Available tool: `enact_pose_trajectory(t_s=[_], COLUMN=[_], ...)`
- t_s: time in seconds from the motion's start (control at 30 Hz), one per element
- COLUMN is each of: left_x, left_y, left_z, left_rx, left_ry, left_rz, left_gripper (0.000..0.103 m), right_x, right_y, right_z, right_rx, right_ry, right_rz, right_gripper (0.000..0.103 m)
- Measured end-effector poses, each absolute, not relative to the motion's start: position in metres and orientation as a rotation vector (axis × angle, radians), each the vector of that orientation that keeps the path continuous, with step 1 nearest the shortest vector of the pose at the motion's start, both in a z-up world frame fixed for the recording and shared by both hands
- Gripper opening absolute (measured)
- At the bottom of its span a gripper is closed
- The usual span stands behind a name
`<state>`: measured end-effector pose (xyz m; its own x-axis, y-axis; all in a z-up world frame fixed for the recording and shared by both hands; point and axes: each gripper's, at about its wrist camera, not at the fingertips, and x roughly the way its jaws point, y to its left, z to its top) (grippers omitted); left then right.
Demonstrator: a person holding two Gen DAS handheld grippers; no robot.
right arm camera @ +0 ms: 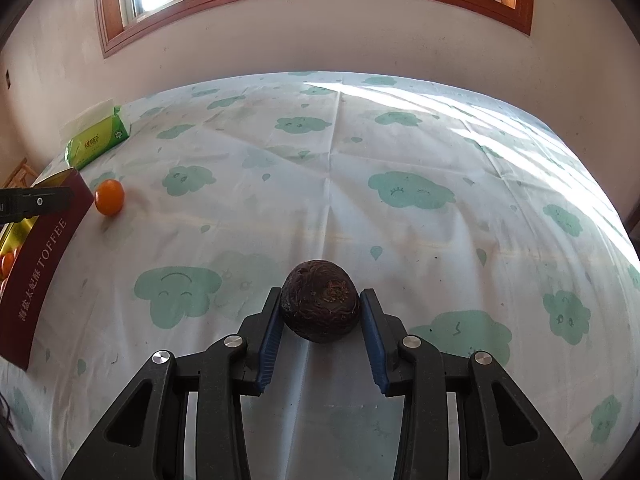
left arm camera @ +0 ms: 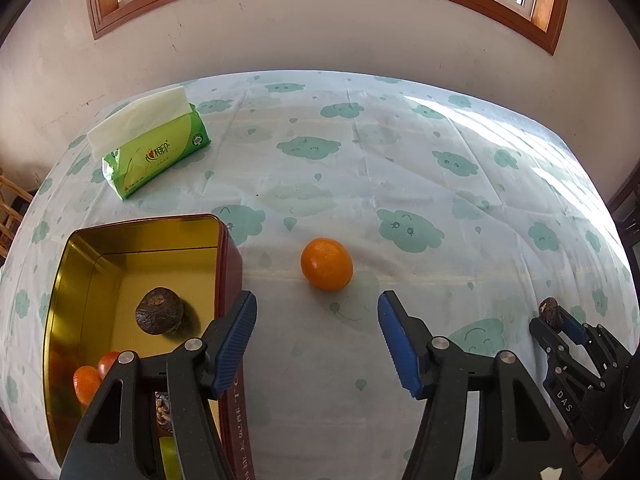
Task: Organize fruits
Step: 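Grasp the mandarin on the cloth with the left tool, then carry the mandarin into the tin and open the left tool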
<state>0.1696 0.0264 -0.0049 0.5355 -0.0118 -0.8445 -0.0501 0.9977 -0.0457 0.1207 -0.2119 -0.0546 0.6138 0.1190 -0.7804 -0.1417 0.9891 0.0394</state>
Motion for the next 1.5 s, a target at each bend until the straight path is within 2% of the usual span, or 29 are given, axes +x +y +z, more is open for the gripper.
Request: enact_pose_trajectory(t_s=[0.23,0.6,0.67,0.7,1.5], left_x=[0.192,0.213,0.214,0.214,0.147], left_y=[0.03,0.025,0.024,0.024,0.023], left_z=[-0.02,-0.037,-0.037,-0.038,-0.011], left_rx=[-0.13,-0.085,-0.084,-0.09,-0.073], left_ry=[1.06,1.075,1.075,1.079,1.058], left_rz=[0.024,0.045,0.033,0.025,-0.014], left_gripper=[0.045,0.044,0.038,0.032,0.03], right_x=[0.122,0.122,0.122,0.122,0.122], right_y=[-0.211,-0.212,-0.21,-0.211,-0.206], right_z=[-0.055,-0.054,-0.054,-0.054,-0.054], right_rx=[-0.023,-0.019,-0.018,-0.018,-0.055], right_ry=[0.899,0.899,0.899,0.899,0.901], right_rz=[0.154,0.155,0.156,0.156,0.139], right_gripper=[0.04,0.04,0.04,0.04,0.04])
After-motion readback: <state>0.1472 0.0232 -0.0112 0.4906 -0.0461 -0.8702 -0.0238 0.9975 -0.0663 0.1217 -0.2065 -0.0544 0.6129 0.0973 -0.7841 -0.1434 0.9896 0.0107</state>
